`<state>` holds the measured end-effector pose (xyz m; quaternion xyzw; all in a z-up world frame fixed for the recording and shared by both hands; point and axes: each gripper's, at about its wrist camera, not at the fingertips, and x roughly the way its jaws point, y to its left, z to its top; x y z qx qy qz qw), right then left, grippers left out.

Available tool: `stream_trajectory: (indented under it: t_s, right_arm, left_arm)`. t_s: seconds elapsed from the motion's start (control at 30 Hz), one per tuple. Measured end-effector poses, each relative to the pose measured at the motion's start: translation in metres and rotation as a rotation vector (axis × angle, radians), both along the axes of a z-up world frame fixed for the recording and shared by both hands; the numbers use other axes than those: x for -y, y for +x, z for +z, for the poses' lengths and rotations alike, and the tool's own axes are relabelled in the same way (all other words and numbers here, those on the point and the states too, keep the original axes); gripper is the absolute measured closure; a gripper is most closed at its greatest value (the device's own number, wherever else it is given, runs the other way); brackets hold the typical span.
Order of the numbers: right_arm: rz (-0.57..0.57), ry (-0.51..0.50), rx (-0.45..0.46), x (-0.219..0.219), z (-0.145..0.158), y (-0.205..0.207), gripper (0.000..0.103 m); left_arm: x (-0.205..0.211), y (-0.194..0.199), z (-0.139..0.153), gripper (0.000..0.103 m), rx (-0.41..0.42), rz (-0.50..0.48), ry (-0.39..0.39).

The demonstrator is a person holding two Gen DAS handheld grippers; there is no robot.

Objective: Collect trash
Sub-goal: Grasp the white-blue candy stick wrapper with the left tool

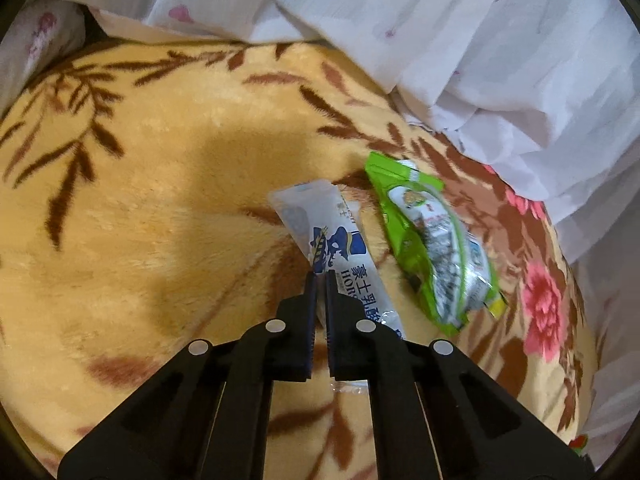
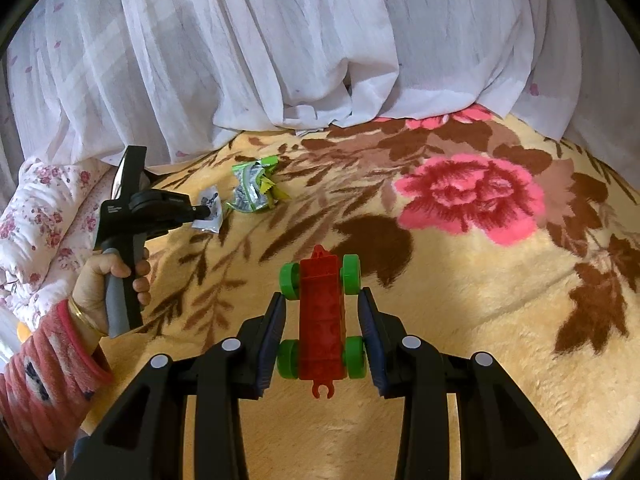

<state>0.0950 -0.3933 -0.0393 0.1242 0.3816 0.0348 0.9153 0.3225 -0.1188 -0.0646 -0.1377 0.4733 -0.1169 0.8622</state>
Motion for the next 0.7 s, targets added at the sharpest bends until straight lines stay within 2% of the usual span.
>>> stream_trajectory:
  t_s: [0.2, 0.37, 0.7]
  right_arm:
    - [0.011, -0.012, 0.019, -0.012, 0.013, -0.020, 0.065]
    - [0.036, -0.028, 0.035, -0.025, 0.026, -0.042, 0.065]
    - [0.141, -0.077, 0.066, -0.068, 0.050, -0.102, 0.065]
  left_arm:
    - [-0.013, -0.028, 0.025, 0.099, 0.040, -0.039, -0.027]
    - [-0.023, -0.069, 0.048, 0.100, 0.073, -0.092, -0.055]
    - [-0.054, -0.207, 0.095, 0.100, 0.176, -0.233, -0.039]
